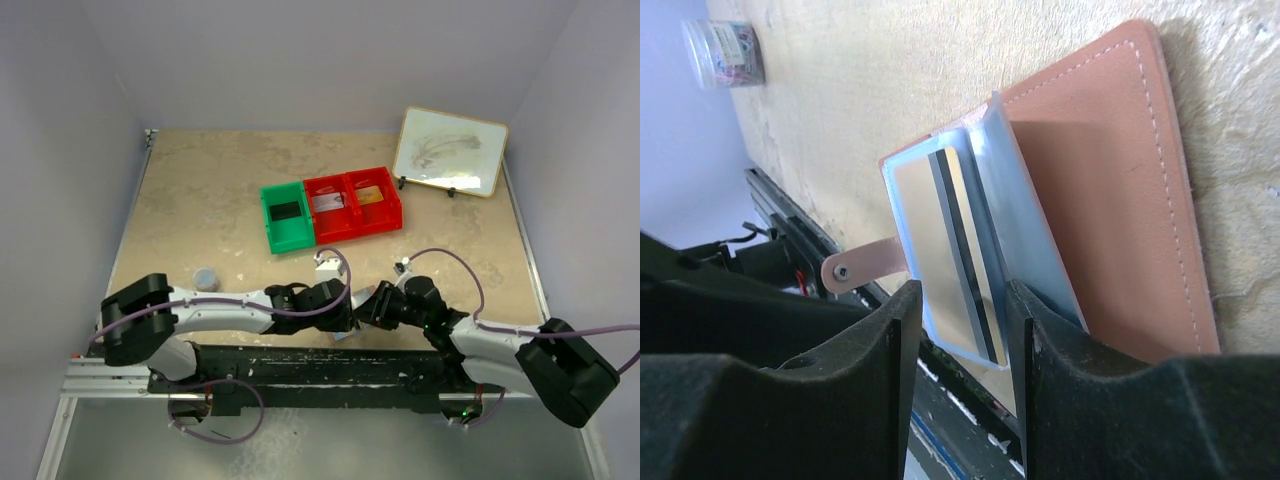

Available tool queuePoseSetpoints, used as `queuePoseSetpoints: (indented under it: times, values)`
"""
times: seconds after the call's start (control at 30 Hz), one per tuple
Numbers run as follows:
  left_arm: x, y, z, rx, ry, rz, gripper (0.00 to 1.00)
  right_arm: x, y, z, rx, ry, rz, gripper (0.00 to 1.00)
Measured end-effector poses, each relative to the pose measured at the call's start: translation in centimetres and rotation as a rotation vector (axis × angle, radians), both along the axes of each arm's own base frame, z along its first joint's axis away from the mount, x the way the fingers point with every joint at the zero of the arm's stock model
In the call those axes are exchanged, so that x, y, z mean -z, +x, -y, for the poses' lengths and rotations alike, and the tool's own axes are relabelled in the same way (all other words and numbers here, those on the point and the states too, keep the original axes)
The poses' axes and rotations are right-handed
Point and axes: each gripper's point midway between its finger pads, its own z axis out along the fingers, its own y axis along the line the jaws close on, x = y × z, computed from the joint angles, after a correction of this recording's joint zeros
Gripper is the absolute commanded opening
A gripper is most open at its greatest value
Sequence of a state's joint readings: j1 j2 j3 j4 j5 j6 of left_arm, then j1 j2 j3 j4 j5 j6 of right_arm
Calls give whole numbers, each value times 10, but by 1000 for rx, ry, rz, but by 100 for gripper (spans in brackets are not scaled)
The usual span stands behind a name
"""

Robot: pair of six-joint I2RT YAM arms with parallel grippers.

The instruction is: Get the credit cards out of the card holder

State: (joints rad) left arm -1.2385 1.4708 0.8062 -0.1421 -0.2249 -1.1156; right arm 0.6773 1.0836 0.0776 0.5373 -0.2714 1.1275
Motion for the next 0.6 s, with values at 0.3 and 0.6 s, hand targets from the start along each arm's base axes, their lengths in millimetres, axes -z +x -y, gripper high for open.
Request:
queuePoseSetpoints:
  times: [0.3,0.6]
  values:
    - [35,7,-11,-37,141,-2,28,1,8,0,3,37,-13,41]
    - [47,10,-11,-55,174,-2,18,3,10,-4,-25,57,-23,39]
